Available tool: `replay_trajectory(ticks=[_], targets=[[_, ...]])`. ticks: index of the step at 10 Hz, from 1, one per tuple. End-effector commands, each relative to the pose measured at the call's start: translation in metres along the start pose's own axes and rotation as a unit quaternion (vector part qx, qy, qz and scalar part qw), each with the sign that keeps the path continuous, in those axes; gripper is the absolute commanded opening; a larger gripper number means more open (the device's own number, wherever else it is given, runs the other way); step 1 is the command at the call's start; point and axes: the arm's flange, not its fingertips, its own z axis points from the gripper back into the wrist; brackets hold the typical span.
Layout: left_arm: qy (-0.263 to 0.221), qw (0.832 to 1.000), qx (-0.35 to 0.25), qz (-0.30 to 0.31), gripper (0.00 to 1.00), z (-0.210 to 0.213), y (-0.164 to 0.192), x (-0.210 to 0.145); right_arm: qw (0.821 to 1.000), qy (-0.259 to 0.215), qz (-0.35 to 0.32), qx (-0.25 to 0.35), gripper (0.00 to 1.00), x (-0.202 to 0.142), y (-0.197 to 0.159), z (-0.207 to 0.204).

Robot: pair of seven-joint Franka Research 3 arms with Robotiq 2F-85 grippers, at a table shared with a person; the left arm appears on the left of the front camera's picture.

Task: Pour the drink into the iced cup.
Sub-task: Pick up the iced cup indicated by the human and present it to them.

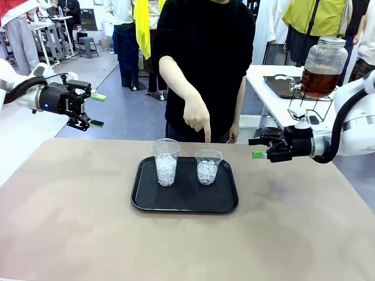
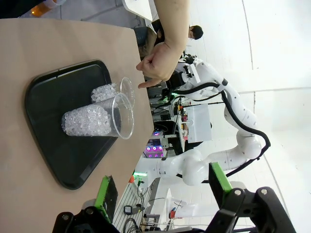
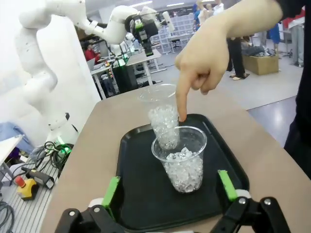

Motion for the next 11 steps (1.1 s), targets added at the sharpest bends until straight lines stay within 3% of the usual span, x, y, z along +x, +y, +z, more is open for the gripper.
replay_trajectory(ticks=[1,8,11], targets=[[-0.002,1.000,0.001,0.001,1.00,0.001,-0.002,0.000,1.000,0.001,0.013,0.022,1.00,-0.005,-0.012,-0.006],[-0.002,1.000,0.001,0.001,1.00,0.001,-0.002,0.000,1.000,0.001,-0.004,0.013,1.00,-0.011,-0.007,-0.006],[-0.002,1.000,0.001,0.001,1.00,0.001,-0.002,0.000,0.996,-0.028,0.079,0.027,1.00,-0.025,-0.021,-0.019]])
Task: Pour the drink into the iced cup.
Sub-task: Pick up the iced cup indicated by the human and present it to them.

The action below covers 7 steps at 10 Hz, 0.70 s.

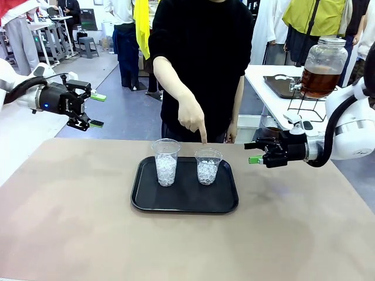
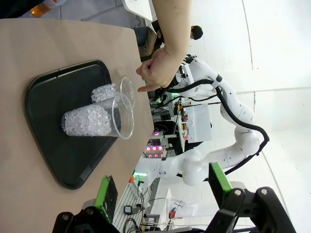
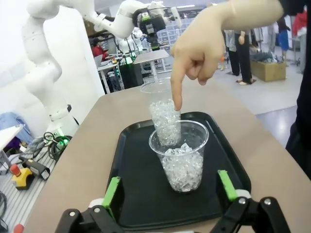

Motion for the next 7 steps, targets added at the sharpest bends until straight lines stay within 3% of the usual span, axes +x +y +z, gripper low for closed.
replay_trajectory(ticks=[1,7], targets=[[-0.002,1.000,0.001,0.001,1.00,0.001,-0.002,0.000,0.998,-0.023,0.051,0.013,1.00,-0.012,-0.010,-0.011],[-0.002,1.000,0.001,0.001,1.00,0.001,-0.002,0.000,0.998,-0.059,0.025,0.006,1.00,-0.038,-0.024,-0.040]])
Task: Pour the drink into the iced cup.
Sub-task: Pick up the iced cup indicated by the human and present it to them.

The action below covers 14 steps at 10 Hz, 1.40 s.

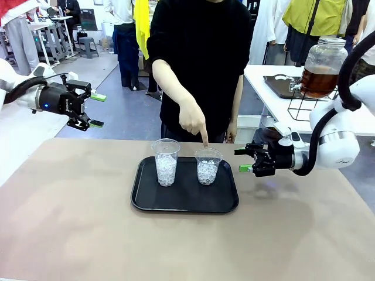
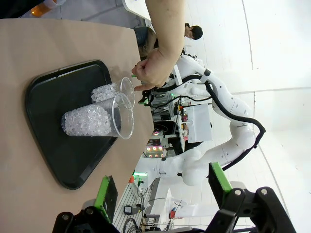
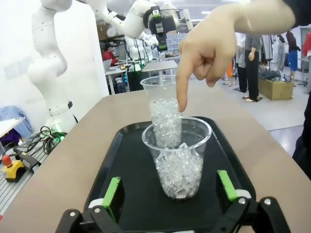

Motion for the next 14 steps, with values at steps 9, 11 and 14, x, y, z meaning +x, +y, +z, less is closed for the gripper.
replay_trajectory(ticks=[9,11,14], targets=[[-0.002,1.000,0.001,0.001,1.00,0.001,-0.002,0.000,1.000,-0.011,-0.011,-0.018,1.00,-0.031,-0.034,-0.040],[-0.002,1.000,0.001,0.001,1.00,0.001,-0.002,0.000,1.000,-0.010,-0.018,-0.010,1.00,-0.036,-0.036,-0.047],[-0.002,1.000,0.001,0.001,1.00,0.001,-0.002,0.000,1.000,-0.010,-0.020,0.003,1.00,-0.035,-0.036,-0.059]])
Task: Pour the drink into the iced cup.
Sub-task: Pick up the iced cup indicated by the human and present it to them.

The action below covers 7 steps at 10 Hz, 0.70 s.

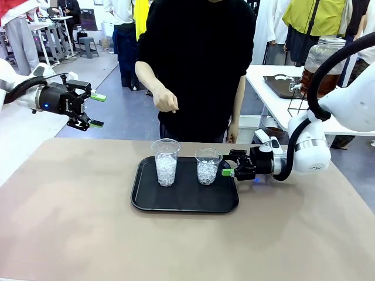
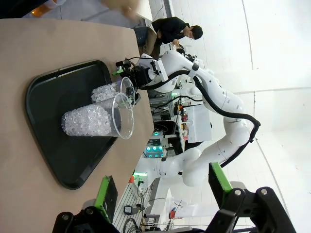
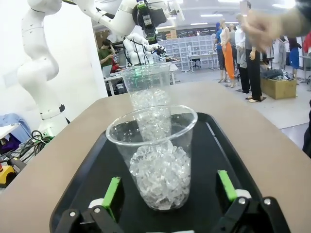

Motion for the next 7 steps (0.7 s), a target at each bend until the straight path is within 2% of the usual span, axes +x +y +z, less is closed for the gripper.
replay_trajectory(ticks=[1,7], targets=[[-0.002,1.000,0.001,0.001,1.00,0.001,-0.002,0.000,1.000,0.003,-0.004,-0.002,1.00,0.003,-0.008,-0.015],[-0.002,1.000,0.001,0.001,1.00,0.001,-0.002,0.000,1.000,0.008,-0.018,0.022,1.00,0.005,-0.004,-0.029]])
